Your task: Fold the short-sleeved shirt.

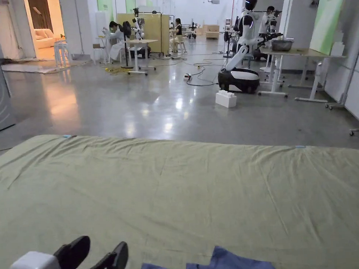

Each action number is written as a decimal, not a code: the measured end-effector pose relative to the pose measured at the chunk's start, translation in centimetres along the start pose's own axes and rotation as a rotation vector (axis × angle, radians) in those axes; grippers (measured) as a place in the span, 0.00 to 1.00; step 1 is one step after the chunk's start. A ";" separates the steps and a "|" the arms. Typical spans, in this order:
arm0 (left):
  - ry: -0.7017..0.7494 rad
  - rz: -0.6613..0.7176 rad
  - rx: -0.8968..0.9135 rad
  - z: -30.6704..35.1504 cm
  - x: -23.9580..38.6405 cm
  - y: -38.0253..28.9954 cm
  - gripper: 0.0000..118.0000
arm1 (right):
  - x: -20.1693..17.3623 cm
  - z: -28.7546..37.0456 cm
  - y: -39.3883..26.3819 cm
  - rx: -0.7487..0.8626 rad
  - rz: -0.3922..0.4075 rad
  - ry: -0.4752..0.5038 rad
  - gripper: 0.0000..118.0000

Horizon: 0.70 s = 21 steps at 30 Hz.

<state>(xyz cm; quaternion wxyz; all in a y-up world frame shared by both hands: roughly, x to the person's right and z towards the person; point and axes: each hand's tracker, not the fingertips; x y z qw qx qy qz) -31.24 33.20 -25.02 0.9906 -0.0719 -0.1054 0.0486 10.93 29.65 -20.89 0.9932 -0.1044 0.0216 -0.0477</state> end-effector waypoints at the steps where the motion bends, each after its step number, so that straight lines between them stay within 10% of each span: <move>1: 0.081 -0.040 0.024 1.5 -0.1 0.4 0.52 | -0.3 0.4 0.4 0.015 0.021 0.007 0.00; 3: 0.219 -0.085 0.070 4.0 0.2 1.1 0.43 | -0.9 1.2 0.9 0.045 0.067 0.006 0.00; 5: 0.218 -0.108 0.106 6.0 -0.3 1.6 0.13 | -1.3 2.1 0.9 0.056 0.107 -0.005 0.00; 8: 0.260 -0.153 0.085 7.8 -0.3 1.6 0.03 | -1.7 3.6 0.6 0.043 0.112 -0.017 0.00; 21: 0.132 -0.091 -0.024 8.0 0.8 0.4 0.00 | -1.1 4.6 0.3 0.024 0.072 -0.025 0.00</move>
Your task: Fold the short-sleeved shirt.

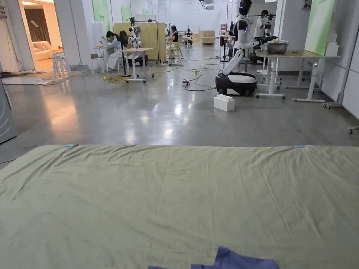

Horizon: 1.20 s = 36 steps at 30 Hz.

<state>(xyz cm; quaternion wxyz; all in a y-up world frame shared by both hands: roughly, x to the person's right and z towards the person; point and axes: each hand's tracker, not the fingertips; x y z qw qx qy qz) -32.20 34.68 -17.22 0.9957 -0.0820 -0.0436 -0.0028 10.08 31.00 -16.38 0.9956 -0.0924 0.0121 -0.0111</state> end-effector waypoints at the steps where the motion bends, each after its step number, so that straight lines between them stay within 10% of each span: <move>1: -0.003 -0.001 -0.001 -0.1 0.1 0.1 0.00 | -0.1 0.0 0.1 0.000 -0.001 0.003 0.00; 18: -0.224 0.139 -0.312 -14.6 1.2 -2.9 0.02 | 2.4 -1.8 -4.3 -0.156 -0.060 -0.029 0.00; 21: -0.263 0.214 -0.468 -22.1 1.6 -5.1 0.22 | 3.6 -2.0 -5.5 -0.197 -0.088 -0.060 0.00; 23: -0.279 0.221 -0.596 -26.7 2.0 -7.1 0.53 | 4.5 -2.5 -6.4 -0.242 -0.098 -0.078 0.00; 36: -0.213 0.125 -0.940 -43.4 4.4 -16.5 0.61 | 8.5 -4.6 -10.9 -0.426 -0.160 -0.182 0.00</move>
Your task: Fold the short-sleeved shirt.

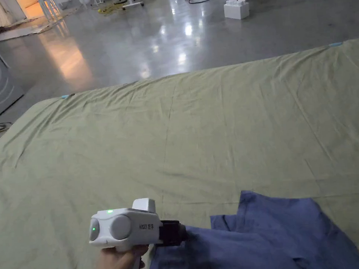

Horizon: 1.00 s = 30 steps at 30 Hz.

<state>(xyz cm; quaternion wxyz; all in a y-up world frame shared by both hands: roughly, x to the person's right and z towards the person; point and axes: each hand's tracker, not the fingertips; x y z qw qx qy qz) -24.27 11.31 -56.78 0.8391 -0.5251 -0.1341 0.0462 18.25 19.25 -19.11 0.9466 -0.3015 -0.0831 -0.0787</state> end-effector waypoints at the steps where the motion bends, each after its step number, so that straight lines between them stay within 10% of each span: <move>1: 0.018 -0.025 -0.014 -0.4 0.4 -0.1 0.61 | -0.1 -0.1 0.0 -0.003 0.002 0.000 0.00; 7: 0.147 -0.252 -0.045 -0.8 3.1 -0.5 0.09 | -1.2 -1.3 0.6 -0.012 0.033 0.042 0.00; 13: 0.176 -0.252 -0.082 -2.4 3.6 -0.5 0.07 | -2.8 -4.9 4.7 0.033 0.117 0.169 0.00; 15: 0.198 -0.297 -0.113 -2.7 4.0 -0.1 0.07 | -3.7 -8.8 7.9 -0.015 0.196 0.246 0.24; 17: 0.213 -0.289 -0.136 -2.9 4.4 0.4 0.07 | -4.7 -13.6 10.9 -0.064 0.259 0.261 0.75; 19: 0.220 -0.290 -0.162 -3.2 4.6 0.8 0.07 | -5.8 -18.9 13.3 -0.142 0.274 0.260 0.84; 25: 0.136 -0.159 -0.216 -3.5 2.5 2.4 0.07 | -8.4 -32.0 16.2 -0.355 0.322 0.219 0.89; 30: 0.034 -0.020 -0.208 -3.3 0.0 2.8 0.06 | -10.4 -38.4 15.4 -0.492 0.520 0.173 0.89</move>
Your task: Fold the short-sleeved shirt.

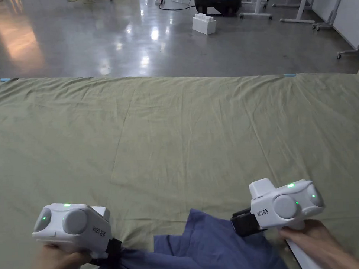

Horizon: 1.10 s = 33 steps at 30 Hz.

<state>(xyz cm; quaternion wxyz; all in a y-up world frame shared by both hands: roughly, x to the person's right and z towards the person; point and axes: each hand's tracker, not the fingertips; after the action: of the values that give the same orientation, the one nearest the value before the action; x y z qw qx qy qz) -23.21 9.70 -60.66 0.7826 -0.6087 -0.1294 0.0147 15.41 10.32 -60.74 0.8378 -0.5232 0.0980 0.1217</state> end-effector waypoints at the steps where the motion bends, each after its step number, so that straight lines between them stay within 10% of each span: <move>1: -0.003 0.008 0.009 0.0 -0.2 -0.1 0.06 | -0.2 -0.6 0.0 -0.040 0.035 -0.012 0.88; 3: -0.003 0.000 0.020 0.1 -0.2 -0.5 0.06 | -0.2 0.3 -0.4 0.026 0.024 0.033 0.82; 8: 0.008 -0.018 0.031 0.2 0.4 -0.7 0.06 | -1.4 2.0 -0.8 0.066 0.138 0.103 0.04; 19: -0.147 -0.001 0.456 15.2 -1.3 -6.7 0.06 | -0.1 16.7 -2.8 0.398 -0.144 0.155 0.02; 33: -0.099 -0.046 1.064 45.1 -1.7 -15.5 0.06 | 1.8 44.7 -6.8 0.904 -0.326 -0.095 0.02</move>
<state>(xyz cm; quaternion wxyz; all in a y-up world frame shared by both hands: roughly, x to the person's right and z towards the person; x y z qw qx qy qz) -36.86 48.21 -35.96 0.9762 -0.1232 -0.1543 0.0899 20.90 47.88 -36.08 0.9930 -0.1089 0.0193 -0.0420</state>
